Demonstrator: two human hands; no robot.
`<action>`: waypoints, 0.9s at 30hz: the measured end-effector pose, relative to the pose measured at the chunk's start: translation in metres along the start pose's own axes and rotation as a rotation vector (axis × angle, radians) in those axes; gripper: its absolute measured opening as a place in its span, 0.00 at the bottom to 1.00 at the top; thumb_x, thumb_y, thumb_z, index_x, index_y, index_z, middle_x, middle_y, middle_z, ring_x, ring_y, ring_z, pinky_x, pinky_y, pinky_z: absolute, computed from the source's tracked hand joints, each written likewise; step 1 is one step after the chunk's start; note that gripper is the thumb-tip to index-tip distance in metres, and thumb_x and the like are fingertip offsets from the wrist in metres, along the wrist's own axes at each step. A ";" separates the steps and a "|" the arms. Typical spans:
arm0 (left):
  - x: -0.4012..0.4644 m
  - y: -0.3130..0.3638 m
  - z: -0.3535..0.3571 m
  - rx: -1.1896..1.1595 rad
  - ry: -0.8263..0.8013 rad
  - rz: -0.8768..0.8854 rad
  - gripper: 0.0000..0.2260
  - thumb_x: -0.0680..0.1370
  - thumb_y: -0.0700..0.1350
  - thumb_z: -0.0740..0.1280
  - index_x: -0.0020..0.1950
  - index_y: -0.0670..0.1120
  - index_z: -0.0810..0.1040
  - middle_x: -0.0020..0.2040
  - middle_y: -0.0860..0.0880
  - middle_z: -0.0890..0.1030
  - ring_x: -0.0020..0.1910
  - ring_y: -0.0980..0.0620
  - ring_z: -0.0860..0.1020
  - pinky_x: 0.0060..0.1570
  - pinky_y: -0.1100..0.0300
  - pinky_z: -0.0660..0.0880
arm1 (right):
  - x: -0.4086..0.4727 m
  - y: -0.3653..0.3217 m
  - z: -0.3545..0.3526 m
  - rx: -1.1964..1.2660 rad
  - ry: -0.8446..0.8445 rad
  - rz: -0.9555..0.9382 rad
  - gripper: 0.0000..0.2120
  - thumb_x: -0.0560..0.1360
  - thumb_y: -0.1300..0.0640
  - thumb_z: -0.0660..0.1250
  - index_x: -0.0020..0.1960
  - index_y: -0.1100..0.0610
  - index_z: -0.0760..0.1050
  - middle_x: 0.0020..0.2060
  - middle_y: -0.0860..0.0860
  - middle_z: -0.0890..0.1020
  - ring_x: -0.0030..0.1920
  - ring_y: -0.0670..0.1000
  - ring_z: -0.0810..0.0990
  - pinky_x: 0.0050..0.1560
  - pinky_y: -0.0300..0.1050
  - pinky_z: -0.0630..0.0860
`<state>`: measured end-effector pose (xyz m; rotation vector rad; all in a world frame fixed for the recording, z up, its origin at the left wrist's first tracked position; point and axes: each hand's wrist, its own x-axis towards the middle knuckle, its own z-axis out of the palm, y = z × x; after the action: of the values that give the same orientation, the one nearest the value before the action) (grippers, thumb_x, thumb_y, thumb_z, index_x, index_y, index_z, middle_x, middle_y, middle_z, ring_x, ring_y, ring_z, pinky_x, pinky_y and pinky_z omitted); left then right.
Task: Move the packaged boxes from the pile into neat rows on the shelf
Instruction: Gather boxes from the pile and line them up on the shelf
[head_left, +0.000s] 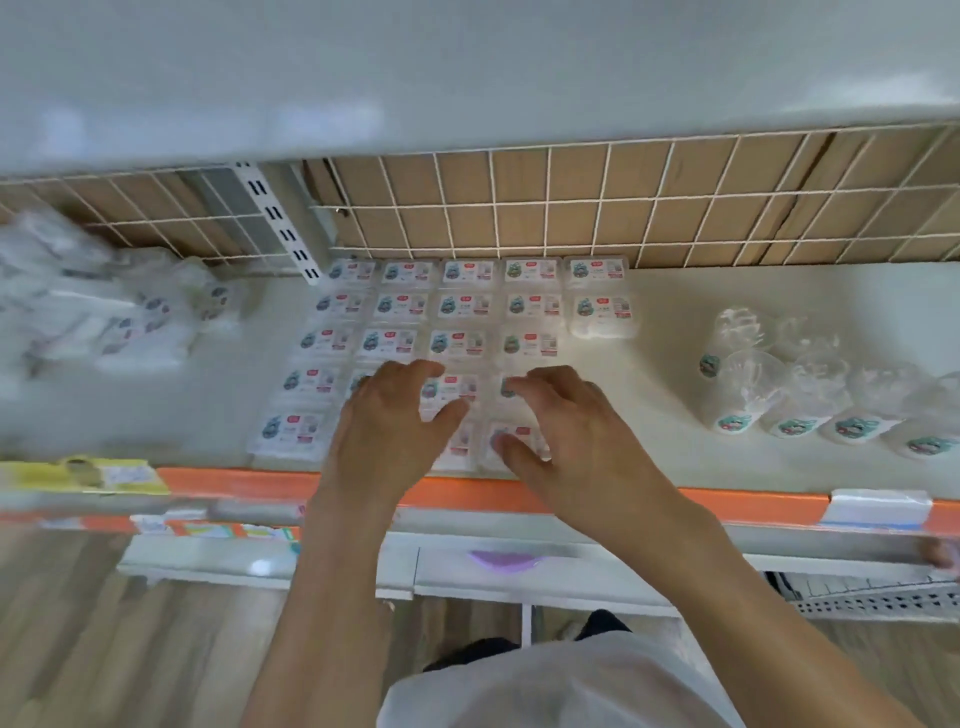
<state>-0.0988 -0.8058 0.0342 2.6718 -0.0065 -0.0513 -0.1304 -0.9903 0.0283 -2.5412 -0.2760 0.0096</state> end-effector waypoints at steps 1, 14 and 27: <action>-0.006 -0.011 -0.006 -0.002 0.013 -0.019 0.21 0.78 0.56 0.68 0.70 0.52 0.75 0.66 0.48 0.77 0.66 0.46 0.73 0.65 0.57 0.66 | 0.003 -0.010 0.005 -0.016 -0.004 -0.023 0.23 0.77 0.48 0.69 0.69 0.56 0.73 0.65 0.57 0.76 0.60 0.60 0.76 0.64 0.52 0.73; -0.089 -0.200 -0.104 0.004 0.125 -0.193 0.20 0.76 0.54 0.71 0.67 0.51 0.77 0.59 0.46 0.79 0.58 0.43 0.77 0.59 0.51 0.73 | 0.027 -0.181 0.118 -0.043 -0.172 -0.195 0.25 0.79 0.46 0.67 0.73 0.54 0.70 0.72 0.55 0.68 0.70 0.60 0.68 0.70 0.51 0.64; -0.142 -0.345 -0.173 -0.001 0.205 -0.361 0.19 0.77 0.54 0.70 0.67 0.52 0.77 0.59 0.47 0.80 0.58 0.42 0.78 0.56 0.50 0.74 | 0.054 -0.321 0.212 -0.026 -0.280 -0.320 0.24 0.77 0.49 0.70 0.70 0.53 0.73 0.66 0.53 0.73 0.63 0.60 0.73 0.65 0.51 0.70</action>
<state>-0.2356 -0.4184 0.0372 2.6307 0.5394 0.1079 -0.1545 -0.6027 0.0309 -2.4897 -0.7937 0.2402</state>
